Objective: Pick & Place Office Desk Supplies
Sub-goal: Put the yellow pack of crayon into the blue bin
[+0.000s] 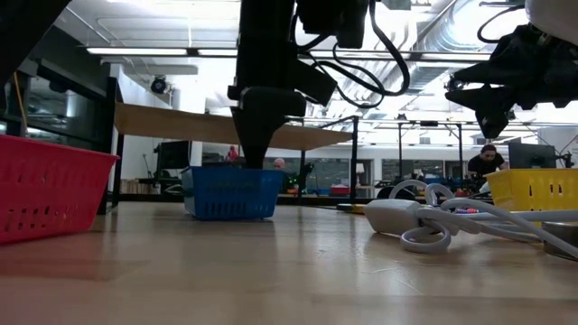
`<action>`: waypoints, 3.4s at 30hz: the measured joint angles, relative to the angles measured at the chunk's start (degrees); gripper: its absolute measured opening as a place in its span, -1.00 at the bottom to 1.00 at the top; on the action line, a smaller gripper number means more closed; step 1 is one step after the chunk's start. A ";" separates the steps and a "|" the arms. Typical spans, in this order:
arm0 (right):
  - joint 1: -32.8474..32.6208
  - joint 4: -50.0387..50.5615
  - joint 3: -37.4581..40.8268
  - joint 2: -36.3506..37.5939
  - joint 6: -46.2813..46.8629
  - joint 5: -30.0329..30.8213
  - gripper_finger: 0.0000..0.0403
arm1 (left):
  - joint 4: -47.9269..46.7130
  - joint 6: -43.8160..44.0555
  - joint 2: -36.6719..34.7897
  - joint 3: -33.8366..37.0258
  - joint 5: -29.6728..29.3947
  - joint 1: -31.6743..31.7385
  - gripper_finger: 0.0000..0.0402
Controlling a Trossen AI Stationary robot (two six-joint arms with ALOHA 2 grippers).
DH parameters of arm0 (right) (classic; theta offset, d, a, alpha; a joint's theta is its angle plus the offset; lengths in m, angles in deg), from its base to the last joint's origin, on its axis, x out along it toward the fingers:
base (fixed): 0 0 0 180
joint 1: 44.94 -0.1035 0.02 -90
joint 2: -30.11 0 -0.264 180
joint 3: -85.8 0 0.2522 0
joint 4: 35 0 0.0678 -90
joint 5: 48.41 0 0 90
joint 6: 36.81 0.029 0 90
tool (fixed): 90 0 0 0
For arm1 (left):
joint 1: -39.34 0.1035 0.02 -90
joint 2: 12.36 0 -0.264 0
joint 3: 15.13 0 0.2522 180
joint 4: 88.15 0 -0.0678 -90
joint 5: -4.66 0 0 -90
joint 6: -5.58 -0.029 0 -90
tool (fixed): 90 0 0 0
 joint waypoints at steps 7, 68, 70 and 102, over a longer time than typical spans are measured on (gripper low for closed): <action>0.00 0.00 0.00 0.00 0.00 0.00 -0.25 | 1.60 0.02 0.00 0.00 1.70 0.02 -0.54; 0.01 0.14 0.00 -0.02 0.00 0.04 -0.25 | 11.22 -7.37 -18.73 8.70 -4.25 -7.13 -0.54; 0.01 0.15 0.00 -0.02 0.00 0.02 -0.25 | 14.71 -7.37 -21.35 12.91 -4.40 -7.37 -0.54; 0.02 0.02 0.00 -0.02 0.00 0.02 -0.25 | 55.58 -14.83 -49.98 53.40 -9.79 -8.51 -0.54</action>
